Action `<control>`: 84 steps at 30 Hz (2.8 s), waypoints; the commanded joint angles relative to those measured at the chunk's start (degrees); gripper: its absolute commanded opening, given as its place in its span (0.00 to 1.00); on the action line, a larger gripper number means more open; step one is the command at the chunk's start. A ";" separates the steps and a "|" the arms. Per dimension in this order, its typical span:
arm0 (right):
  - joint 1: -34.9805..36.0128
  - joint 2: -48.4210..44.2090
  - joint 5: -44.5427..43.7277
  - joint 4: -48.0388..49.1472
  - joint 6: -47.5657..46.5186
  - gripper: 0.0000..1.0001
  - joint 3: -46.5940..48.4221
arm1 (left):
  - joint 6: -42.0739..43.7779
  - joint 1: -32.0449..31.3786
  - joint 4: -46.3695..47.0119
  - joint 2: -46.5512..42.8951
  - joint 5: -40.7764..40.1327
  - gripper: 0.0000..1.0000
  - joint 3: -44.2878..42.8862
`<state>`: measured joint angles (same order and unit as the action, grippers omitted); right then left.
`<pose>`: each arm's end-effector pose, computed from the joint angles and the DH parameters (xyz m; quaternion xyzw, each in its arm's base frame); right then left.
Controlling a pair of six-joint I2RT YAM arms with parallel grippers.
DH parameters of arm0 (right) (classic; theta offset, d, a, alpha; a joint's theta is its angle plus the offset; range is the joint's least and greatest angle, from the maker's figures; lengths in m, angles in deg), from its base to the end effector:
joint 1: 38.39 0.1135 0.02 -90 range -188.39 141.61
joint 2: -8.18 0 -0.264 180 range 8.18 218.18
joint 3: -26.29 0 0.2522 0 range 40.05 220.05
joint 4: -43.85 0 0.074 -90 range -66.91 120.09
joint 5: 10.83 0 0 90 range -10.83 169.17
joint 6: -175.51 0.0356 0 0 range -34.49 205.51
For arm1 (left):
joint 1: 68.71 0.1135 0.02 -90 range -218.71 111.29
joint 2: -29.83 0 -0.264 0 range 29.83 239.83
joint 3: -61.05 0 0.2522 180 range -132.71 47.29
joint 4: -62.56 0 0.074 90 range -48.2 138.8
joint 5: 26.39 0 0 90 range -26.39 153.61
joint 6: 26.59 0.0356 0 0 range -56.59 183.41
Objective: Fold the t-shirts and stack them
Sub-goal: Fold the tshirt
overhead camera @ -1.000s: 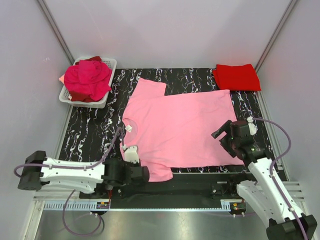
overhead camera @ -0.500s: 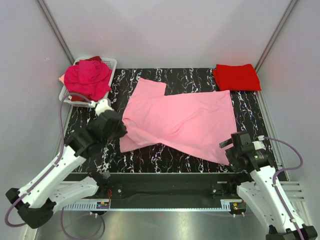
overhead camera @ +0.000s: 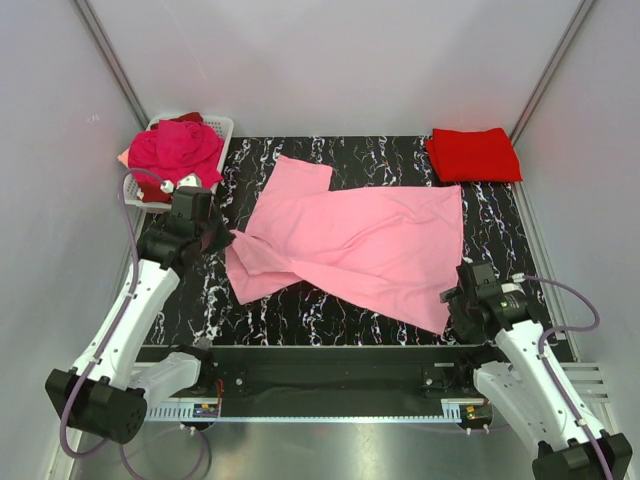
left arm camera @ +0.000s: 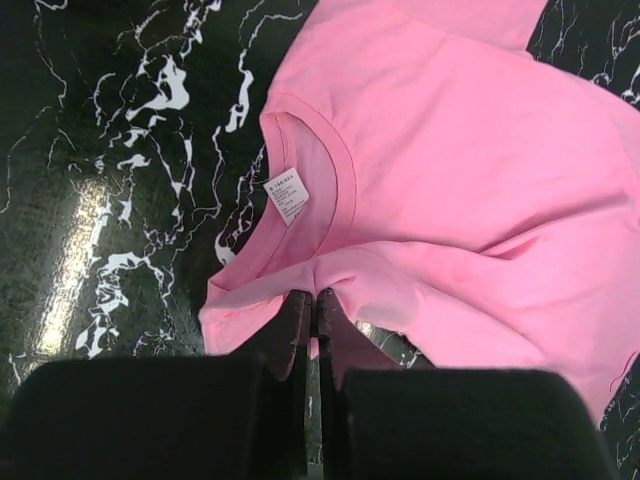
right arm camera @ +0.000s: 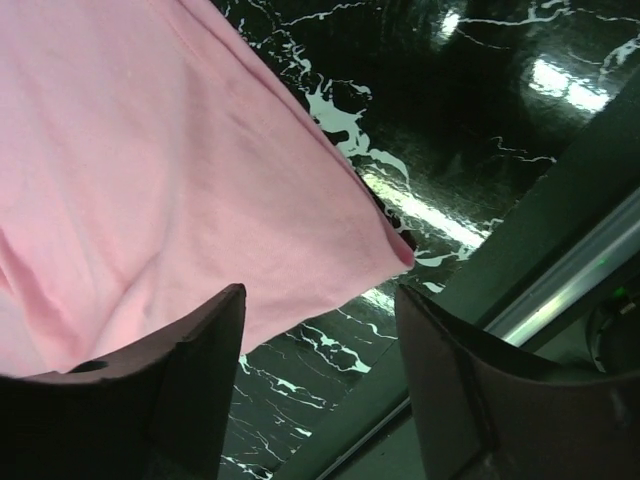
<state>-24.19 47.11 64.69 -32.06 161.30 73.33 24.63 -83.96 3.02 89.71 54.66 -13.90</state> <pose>0.1043 0.0172 0.2145 0.5192 0.8238 0.0476 0.2225 0.2031 -0.0496 0.3310 -0.2170 0.8938 -0.1111 0.3764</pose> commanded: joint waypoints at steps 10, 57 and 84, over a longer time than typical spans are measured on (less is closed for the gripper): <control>-0.22 3.43 7.72 9.33 0.77 0.57 -7.97 | 1.52 2.50 5.00 0.24 5.26 0.00 0.81; 0.22 -2.98 -3.62 -12.90 -8.20 0.00 14.71 | -0.23 1.71 -5.37 -19.62 16.59 0.00 17.23; 0.22 -8.72 2.09 -8.51 -8.46 0.00 11.80 | -10.27 -31.61 -17.68 -6.19 -8.63 0.01 3.89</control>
<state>-24.13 36.49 66.24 -44.56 153.76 83.23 8.70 -117.53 -14.25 80.24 50.26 -5.88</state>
